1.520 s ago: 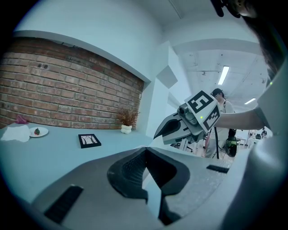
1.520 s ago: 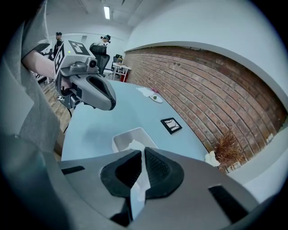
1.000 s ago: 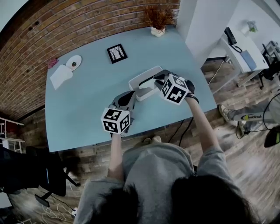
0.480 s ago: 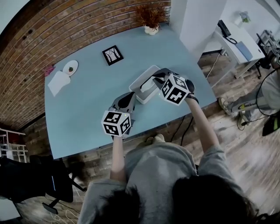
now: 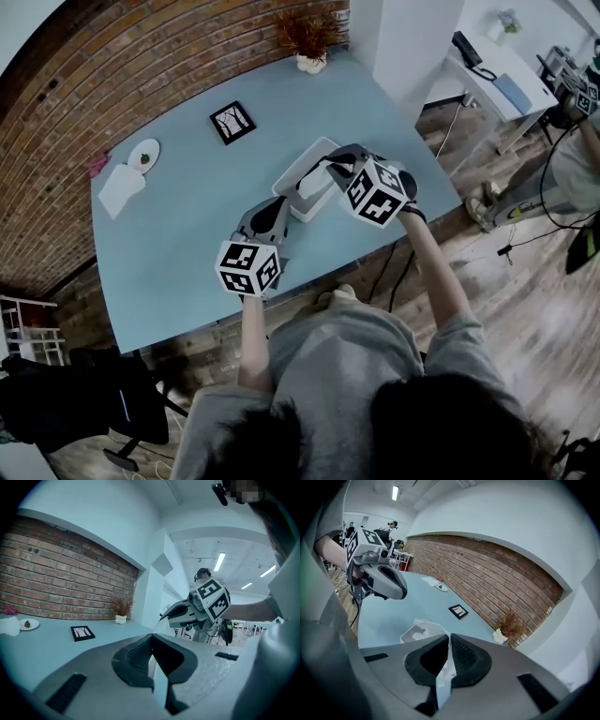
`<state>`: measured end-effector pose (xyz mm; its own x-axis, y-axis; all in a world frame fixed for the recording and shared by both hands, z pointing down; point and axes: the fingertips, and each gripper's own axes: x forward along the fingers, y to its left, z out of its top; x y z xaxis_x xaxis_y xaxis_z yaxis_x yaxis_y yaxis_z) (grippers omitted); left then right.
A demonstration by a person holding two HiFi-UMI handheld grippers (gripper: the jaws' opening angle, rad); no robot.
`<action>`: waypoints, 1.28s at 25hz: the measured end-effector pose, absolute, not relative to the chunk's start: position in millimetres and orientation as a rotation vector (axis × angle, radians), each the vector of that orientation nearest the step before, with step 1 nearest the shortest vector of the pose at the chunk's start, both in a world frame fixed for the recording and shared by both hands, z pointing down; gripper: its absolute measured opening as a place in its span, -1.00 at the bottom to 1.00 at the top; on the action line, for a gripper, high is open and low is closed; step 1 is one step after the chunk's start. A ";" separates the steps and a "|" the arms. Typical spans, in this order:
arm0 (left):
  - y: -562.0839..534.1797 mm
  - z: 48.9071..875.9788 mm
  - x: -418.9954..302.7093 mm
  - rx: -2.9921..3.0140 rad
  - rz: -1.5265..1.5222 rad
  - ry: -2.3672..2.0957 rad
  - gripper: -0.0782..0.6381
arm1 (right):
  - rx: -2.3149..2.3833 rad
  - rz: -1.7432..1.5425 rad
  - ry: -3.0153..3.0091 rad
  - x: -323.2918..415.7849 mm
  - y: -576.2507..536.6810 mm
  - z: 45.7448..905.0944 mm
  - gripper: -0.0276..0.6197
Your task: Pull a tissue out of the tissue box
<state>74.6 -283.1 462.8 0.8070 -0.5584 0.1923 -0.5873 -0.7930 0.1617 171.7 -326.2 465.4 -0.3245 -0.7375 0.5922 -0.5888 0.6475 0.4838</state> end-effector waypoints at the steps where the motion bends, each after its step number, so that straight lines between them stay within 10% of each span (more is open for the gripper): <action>1: -282.4 462.1 75.1 2.784 0.196 -0.889 -0.77 | 1.043 -0.230 -2.035 172.6 -325.5 463.9 -0.91; 32: -238.4 431.7 54.6 2.855 0.018 -0.900 -0.77 | 1.629 0.063 -2.506 171.9 -255.4 410.0 -0.91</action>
<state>54.6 -238.4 431.7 0.8203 -0.5692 0.0554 -0.5710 -0.8095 0.1369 171.9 -255.4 410.0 -0.3979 -0.9052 0.1495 -0.9115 0.4085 0.0474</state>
